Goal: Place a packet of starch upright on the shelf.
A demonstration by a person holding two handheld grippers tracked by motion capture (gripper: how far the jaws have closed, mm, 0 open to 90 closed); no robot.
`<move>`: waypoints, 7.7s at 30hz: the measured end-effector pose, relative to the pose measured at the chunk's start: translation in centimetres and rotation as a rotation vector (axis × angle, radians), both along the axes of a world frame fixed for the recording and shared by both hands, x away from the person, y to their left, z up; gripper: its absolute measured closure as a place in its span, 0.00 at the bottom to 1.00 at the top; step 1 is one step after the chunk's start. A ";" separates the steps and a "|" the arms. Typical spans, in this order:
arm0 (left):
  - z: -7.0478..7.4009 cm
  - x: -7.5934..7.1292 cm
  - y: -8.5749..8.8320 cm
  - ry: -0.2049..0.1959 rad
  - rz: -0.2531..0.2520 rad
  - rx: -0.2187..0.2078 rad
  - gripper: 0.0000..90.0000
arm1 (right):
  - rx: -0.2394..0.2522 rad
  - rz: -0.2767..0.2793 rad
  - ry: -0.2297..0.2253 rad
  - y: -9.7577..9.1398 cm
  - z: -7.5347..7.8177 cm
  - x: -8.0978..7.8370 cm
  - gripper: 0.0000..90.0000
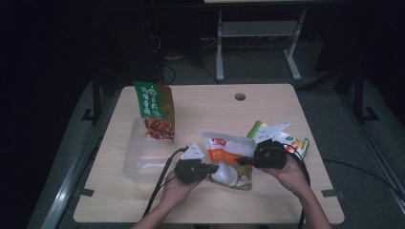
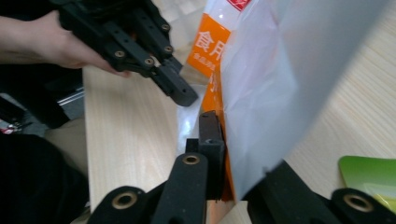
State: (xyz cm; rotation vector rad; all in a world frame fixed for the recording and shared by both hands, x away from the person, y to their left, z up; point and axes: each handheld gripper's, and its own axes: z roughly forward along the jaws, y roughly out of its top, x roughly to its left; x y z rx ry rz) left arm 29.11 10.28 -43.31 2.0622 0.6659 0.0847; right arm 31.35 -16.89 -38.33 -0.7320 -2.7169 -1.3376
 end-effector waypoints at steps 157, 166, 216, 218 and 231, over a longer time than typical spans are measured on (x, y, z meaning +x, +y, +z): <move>-0.8 -6.9 3.3 -0.108 -0.112 0.101 0.28 | -0.010 -0.054 0.018 5.5 0.2 3.1 0.51; -0.6 -6.2 3.0 -0.098 -0.110 0.101 0.27 | -0.051 -0.159 0.045 0.8 -0.4 2.5 0.47; -1.1 -5.2 -0.2 -0.076 -0.114 0.127 0.27 | -0.121 -0.552 0.236 -17.1 -5.2 7.7 0.34; -1.1 -5.2 -0.2 -0.077 -0.116 0.127 0.27 | -0.120 -0.552 0.230 -17.2 -5.2 7.3 0.34; -1.0 -5.3 -0.3 -0.078 -0.117 0.125 0.27 | -0.108 -0.532 0.243 -16.5 -5.2 5.0 0.34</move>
